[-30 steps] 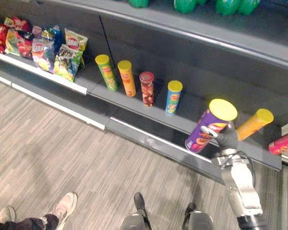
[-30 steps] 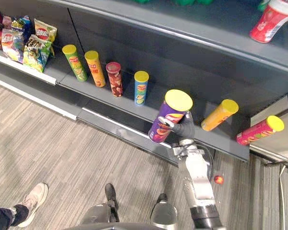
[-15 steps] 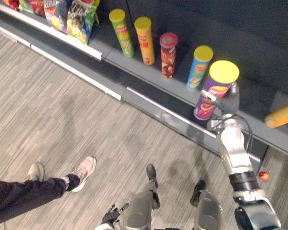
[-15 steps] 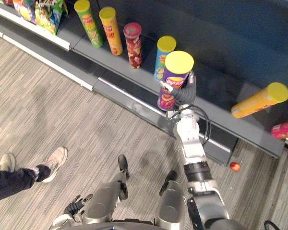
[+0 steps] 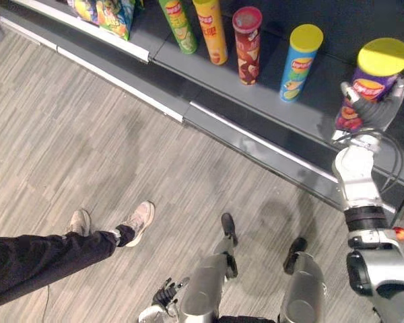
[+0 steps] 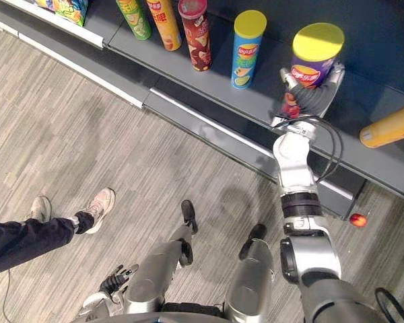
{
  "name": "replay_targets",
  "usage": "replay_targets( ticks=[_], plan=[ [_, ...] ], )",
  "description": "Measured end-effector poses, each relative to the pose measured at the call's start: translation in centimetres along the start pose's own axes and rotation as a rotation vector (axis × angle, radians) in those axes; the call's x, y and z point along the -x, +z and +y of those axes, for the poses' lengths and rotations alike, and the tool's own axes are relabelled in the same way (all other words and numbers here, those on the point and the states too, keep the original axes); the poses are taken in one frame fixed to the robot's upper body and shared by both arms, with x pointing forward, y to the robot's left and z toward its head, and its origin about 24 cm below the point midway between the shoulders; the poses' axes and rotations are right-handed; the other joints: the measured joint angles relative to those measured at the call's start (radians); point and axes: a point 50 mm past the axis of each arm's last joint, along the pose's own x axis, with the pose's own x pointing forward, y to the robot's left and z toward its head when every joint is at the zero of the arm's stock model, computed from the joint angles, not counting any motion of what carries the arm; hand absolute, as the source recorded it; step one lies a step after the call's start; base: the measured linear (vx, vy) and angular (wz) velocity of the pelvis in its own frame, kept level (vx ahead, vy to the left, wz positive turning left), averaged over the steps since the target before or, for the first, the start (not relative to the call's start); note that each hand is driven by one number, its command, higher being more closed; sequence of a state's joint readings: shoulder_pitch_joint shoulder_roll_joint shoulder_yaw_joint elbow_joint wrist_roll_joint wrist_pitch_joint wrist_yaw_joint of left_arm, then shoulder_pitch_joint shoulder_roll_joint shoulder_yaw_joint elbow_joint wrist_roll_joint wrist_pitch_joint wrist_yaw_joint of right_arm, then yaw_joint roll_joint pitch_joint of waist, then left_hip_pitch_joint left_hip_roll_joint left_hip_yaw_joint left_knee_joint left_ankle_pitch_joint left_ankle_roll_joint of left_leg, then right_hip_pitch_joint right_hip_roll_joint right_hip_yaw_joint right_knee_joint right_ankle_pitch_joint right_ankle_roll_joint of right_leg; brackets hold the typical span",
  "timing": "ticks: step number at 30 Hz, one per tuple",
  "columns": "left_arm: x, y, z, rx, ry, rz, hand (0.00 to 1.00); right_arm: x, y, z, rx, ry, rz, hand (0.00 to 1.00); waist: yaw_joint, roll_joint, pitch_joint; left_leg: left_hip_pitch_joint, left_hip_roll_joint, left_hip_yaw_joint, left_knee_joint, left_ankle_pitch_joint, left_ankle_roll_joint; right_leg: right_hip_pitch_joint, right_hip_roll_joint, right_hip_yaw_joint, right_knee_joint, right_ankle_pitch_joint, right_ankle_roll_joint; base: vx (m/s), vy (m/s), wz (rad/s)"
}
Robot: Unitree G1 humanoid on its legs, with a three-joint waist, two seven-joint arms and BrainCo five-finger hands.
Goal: Put the gum and the chips on the shelf.
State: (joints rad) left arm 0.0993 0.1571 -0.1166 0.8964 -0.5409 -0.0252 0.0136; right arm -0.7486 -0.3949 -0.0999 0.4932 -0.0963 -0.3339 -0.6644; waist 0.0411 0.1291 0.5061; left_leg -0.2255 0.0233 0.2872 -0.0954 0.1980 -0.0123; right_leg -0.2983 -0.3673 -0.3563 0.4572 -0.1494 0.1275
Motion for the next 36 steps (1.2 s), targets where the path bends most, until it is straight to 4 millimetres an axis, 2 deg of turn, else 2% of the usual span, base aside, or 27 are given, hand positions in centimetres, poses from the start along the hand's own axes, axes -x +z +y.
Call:
replay_targets(
  ticks=[4,7,13,17,19,24,28,30,36],
  plan=[
    [0.0,0.2,-0.4,-0.046,-0.026,-0.019,0.0,-1.1,0.1,-0.8,0.053,-0.037,-0.029,1.0,-0.001,0.014,0.006,-0.012,-0.002,0.003,-0.004,0.003,-0.001,-0.023,-0.003,0.009,0.01,0.0,0.0,0.04,-0.105,-0.03],
    [0.0,0.5,-0.9,-0.081,-0.048,-0.048,0.0,-2.2,0.1,-1.7,0.088,-0.063,-0.043,1.0,0.0,0.035,0.015,-0.019,-0.005,0.003,-0.005,0.007,0.001,-0.033,-0.008,0.012,0.016,0.0,0.0,0.04,-0.108,0.0],
    [0.0,0.7,-1.1,-0.109,-0.048,-0.064,0.0,-2.7,0.1,-1.8,0.101,-0.058,-0.045,1.0,0.002,0.044,0.009,-0.04,-0.007,0.009,-0.005,0.012,0.0,-0.069,-0.009,0.028,0.027,0.0,0.0,0.04,-0.105,-0.04],
    [0.0,0.6,-1.3,-0.116,-0.055,-0.059,0.0,-2.8,0.6,-0.9,0.087,-0.02,-0.07,1.0,0.006,0.055,0.001,-0.06,-0.007,0.007,-0.001,0.015,-0.002,-0.094,-0.009,0.032,0.028,0.0,0.0,0.03,-0.106,0.0],
    [-0.1,0.8,-1.9,-0.129,-0.074,-0.057,0.0,-3.0,0.4,-1.0,0.083,-0.009,-0.061,1.0,0.027,0.072,-0.01,-0.078,-0.007,0.004,0.0,0.022,-0.002,-0.114,-0.01,0.032,0.035,0.0,0.0,0.04,-0.115,0.03],
    [-0.1,0.8,-2.3,-0.141,-0.098,-0.056,0.0,-3.2,0.1,-1.1,0.022,-0.033,-0.02,1.0,0.049,0.089,-0.022,-0.09,-0.01,-0.001,0.0,0.024,-0.003,-0.123,-0.014,0.028,0.036,0.0,0.0,0.04,-0.084,0.04],
    [-0.2,0.8,-2.8,-0.144,-0.114,-0.055,0.0,-3.9,1.3,-0.7,-0.018,-0.043,-0.065,1.0,0.058,0.106,-0.033,-0.113,-0.014,-0.004,0.0,0.027,-0.005,-0.144,-0.017,0.028,0.038,0.0,0.0,0.04,-0.072,0.04],
    [-0.3,0.9,-3.1,-0.152,-0.128,-0.053,0.0,-4.3,1.9,-0.6,-0.03,-0.049,-0.081,1.0,0.073,0.116,-0.04,-0.123,-0.014,-0.005,0.0,0.028,-0.004,-0.155,-0.017,0.029,0.039,0.0,0.0,0.04,-0.071,0.0],
    [-0.4,1.0,-4.0,-0.178,-0.162,-0.05,0.0,-5.1,2.2,-0.9,-0.013,-0.06,-0.094,1.0,0.104,0.143,-0.06,-0.145,-0.014,-0.018,0.0,0.031,-0.002,-0.17,-0.017,0.02,0.037,-0.001,-0.001,0.05,-0.073,0.04]
  ],
)
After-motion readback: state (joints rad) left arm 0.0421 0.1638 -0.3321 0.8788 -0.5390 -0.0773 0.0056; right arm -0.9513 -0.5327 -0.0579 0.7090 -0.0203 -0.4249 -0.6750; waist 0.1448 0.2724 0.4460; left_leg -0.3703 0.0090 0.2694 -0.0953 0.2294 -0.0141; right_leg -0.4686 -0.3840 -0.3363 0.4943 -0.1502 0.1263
